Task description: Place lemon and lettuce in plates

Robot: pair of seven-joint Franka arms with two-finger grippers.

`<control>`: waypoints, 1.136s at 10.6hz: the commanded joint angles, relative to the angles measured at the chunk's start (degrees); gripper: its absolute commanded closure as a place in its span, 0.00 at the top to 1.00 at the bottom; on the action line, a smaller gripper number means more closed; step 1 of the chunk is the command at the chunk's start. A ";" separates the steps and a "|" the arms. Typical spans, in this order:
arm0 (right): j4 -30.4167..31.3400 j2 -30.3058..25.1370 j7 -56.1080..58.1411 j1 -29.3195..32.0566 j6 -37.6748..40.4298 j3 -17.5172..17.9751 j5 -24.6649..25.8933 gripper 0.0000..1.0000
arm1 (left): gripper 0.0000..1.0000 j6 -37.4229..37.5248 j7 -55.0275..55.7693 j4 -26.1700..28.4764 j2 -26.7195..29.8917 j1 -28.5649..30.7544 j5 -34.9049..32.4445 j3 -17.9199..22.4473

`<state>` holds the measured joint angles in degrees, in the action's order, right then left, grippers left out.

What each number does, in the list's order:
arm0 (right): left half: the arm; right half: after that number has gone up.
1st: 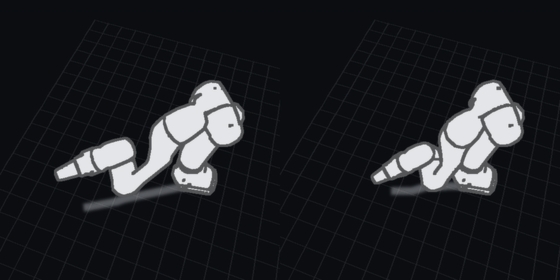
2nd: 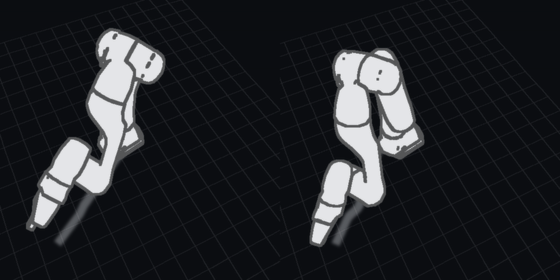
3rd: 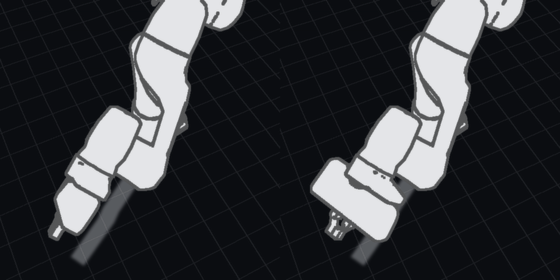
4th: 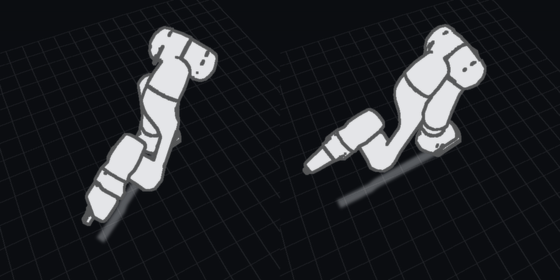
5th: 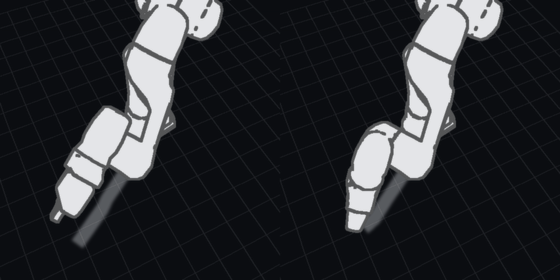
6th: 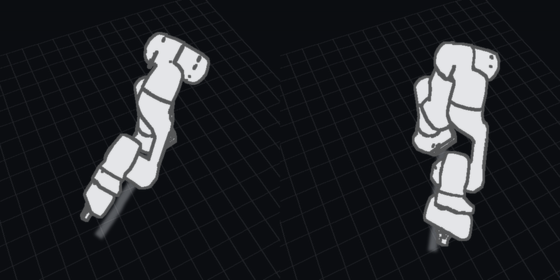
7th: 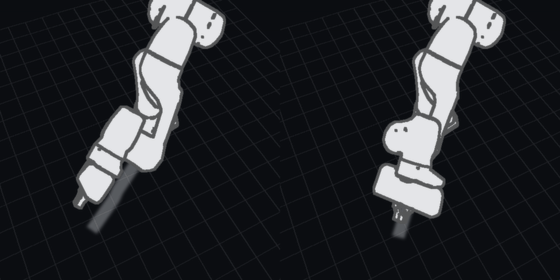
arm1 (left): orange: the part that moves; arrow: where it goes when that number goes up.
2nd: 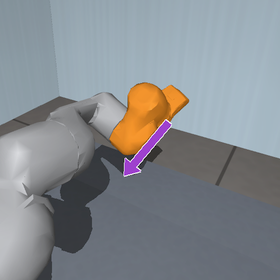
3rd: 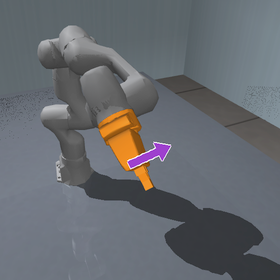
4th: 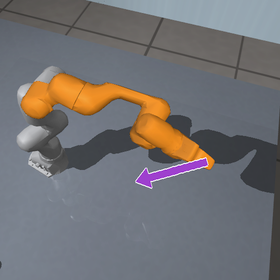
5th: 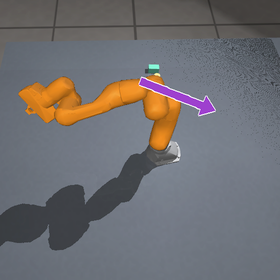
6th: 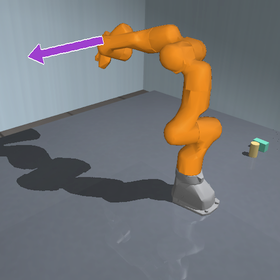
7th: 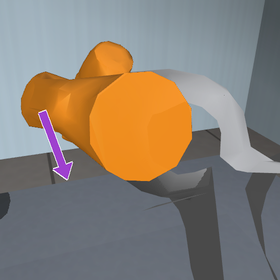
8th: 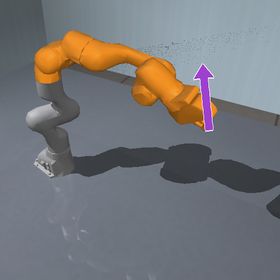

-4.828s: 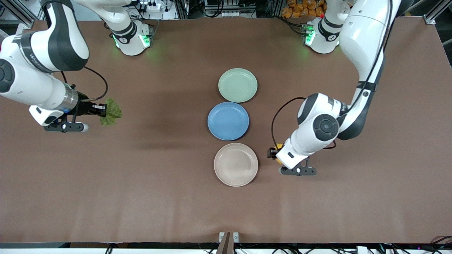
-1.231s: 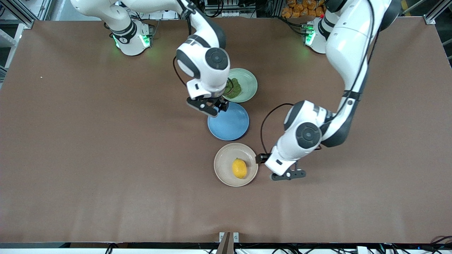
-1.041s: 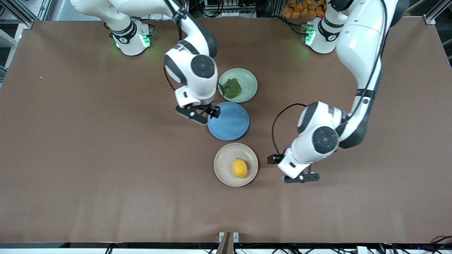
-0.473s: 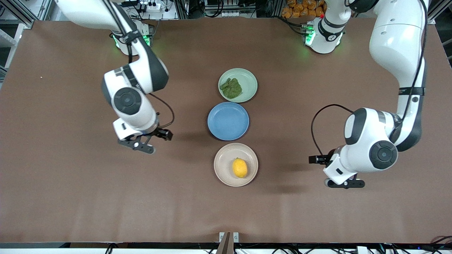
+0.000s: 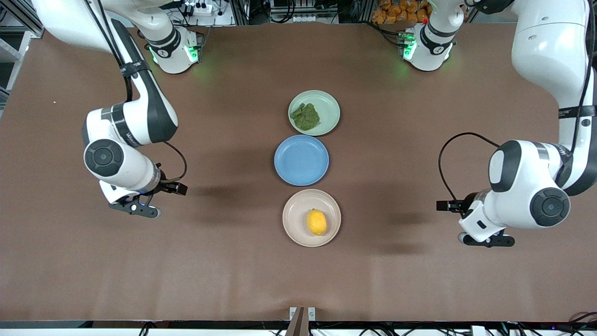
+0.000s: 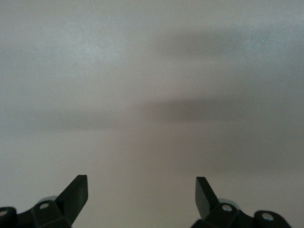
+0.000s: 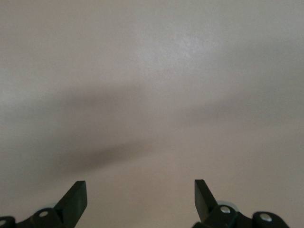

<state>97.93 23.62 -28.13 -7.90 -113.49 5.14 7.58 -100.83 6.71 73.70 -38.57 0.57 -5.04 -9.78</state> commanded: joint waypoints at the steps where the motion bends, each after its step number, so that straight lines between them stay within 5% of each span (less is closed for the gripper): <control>1: 6.99 -6.72 5.17 4.01 -0.68 3.11 0.07 1.00 | 1.00 0.64 -0.48 2.85 3.67 0.92 -0.93 -0.59; 8: 4.13 -21.15 23.73 12.64 8.62 1.90 -5.65 1.00 | 1.00 8.36 -0.04 3.47 10.69 4.18 -0.49 -0.86; 10: 0.88 -22.82 23.30 12.64 9.60 1.45 -5.47 1.00 | 1.00 7.41 -0.82 7.40 14.91 4.09 -0.49 -0.07; 12: -5.25 -23.18 23.21 11.16 16.42 0.14 -5.56 1.00 | 1.00 1.55 -0.82 18.43 24.19 3.04 0.03 2.03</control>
<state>97.23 0.64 -5.39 4.23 -101.57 6.25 2.84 -94.27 6.67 80.32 -23.86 4.30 -5.04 -9.47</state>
